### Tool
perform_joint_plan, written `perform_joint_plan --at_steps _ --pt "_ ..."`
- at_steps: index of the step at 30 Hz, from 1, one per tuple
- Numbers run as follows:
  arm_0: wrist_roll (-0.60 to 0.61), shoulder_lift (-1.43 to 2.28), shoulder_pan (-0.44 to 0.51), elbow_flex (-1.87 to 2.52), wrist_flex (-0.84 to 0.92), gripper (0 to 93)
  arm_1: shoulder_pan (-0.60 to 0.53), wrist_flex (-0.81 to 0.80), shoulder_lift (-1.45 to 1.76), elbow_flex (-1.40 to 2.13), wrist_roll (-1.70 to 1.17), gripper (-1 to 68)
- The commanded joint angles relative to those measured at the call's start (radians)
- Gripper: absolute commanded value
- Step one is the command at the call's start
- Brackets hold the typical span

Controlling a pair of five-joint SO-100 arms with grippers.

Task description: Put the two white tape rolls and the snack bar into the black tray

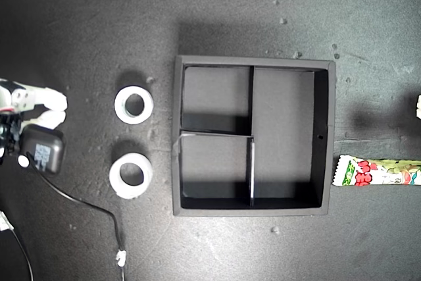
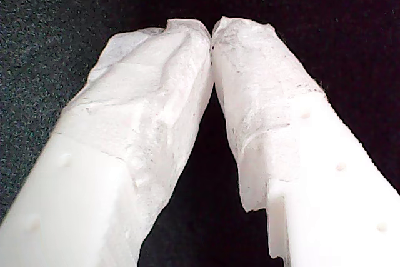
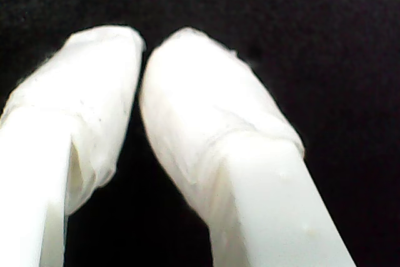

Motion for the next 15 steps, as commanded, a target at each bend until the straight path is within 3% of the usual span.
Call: perform_joint_plan --at_steps 1,15 --pt "-0.054 0.051 -0.015 0.058 0.037 0.4 0.043 -0.023 0.008 0.012 -0.120 0.1" --pt "-0.061 0.051 -0.015 0.058 0.037 0.4 0.051 0.000 0.008 0.012 -0.124 0.0"
